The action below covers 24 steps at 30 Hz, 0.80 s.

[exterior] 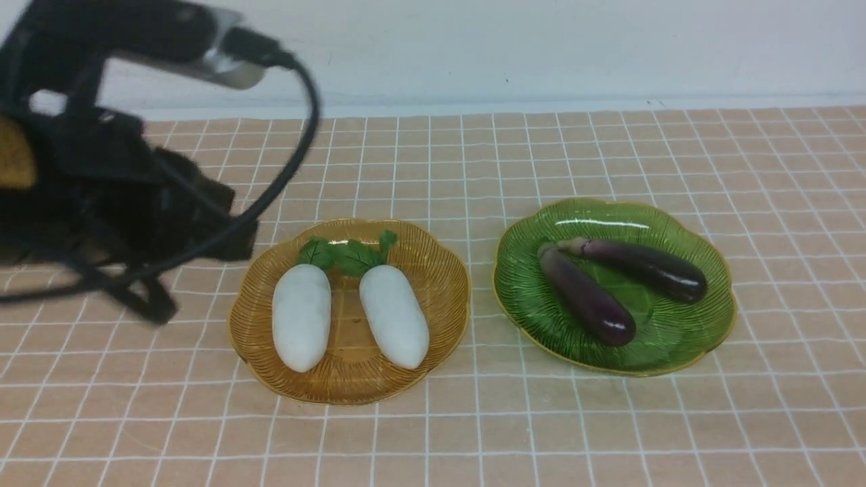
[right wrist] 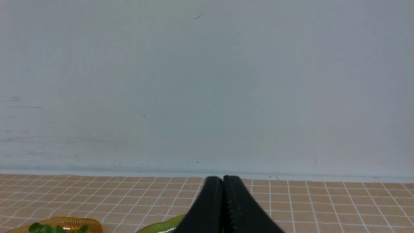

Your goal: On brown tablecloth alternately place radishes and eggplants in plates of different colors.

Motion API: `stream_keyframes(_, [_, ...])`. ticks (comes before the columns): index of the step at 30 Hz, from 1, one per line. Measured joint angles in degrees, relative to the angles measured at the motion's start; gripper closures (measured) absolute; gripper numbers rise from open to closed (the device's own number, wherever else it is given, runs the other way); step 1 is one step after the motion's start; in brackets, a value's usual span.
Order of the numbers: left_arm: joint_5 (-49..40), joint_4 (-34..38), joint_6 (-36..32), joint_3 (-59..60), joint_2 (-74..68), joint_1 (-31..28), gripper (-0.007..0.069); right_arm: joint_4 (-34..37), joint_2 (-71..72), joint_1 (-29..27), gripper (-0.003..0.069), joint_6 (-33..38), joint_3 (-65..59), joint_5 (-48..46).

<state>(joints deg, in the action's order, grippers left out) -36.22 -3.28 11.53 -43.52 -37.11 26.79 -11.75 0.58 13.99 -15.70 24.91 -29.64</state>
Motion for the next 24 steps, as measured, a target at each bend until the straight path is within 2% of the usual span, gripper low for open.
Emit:
stream_keyframes(6, [-5.39, -0.05, 0.00, 0.00, 1.62, 0.00, 0.0628, 0.00, 0.00, 0.00, 0.0673, 0.00, 0.00, 0.00])
stream_keyframes(16, [-6.77, -0.85, -0.51, 0.00, 1.78, 0.00, 0.0628, 0.00, 0.00, 0.00, 0.0673, -0.04, 0.00, 0.00])
stream_keyframes(22, [-6.31, 1.19, -4.37, 1.39, 4.40, -1.57, 0.0628, 0.00, 0.00, 0.00, 0.0673, -0.04, 0.00, 0.00])
stream_keyframes(24, [-3.45, 4.79, -7.75, 5.54, 8.90, -5.02, 0.0628, 0.00, 0.00, 0.00, 0.0673, -0.04, 0.00, 0.00])
